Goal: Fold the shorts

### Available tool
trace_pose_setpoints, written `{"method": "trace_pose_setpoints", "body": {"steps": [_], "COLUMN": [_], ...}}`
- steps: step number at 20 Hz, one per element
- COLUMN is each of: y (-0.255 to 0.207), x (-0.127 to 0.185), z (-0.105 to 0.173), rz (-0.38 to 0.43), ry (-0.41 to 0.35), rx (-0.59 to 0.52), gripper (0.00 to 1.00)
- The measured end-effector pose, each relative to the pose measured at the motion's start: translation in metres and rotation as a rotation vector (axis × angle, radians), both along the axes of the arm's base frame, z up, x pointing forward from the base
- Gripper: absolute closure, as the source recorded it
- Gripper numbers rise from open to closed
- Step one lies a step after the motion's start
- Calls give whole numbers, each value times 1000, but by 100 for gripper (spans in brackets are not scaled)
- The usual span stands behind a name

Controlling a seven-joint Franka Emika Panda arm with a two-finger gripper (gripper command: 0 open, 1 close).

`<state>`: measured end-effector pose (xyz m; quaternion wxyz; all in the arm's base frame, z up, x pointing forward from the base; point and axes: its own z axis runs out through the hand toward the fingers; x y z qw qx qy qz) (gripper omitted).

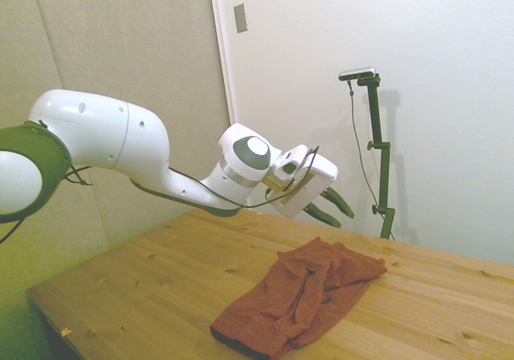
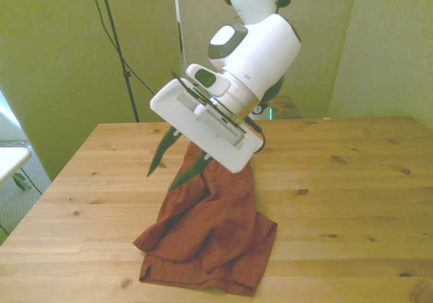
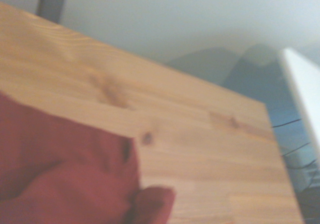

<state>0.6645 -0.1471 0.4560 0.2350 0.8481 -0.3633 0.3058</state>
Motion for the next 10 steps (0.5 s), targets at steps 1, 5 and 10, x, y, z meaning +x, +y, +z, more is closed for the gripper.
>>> {"method": "trace_pose_setpoints", "body": {"steps": [1, 5, 10], "y": [13, 66, 135], "x": [-11, -70, -161], "z": [4, 25, 32], "rz": [-6, -29, 2], "ry": [1, 48, 135], "rx": [58, 294, 583], "gripper": [0, 0, 0]}}
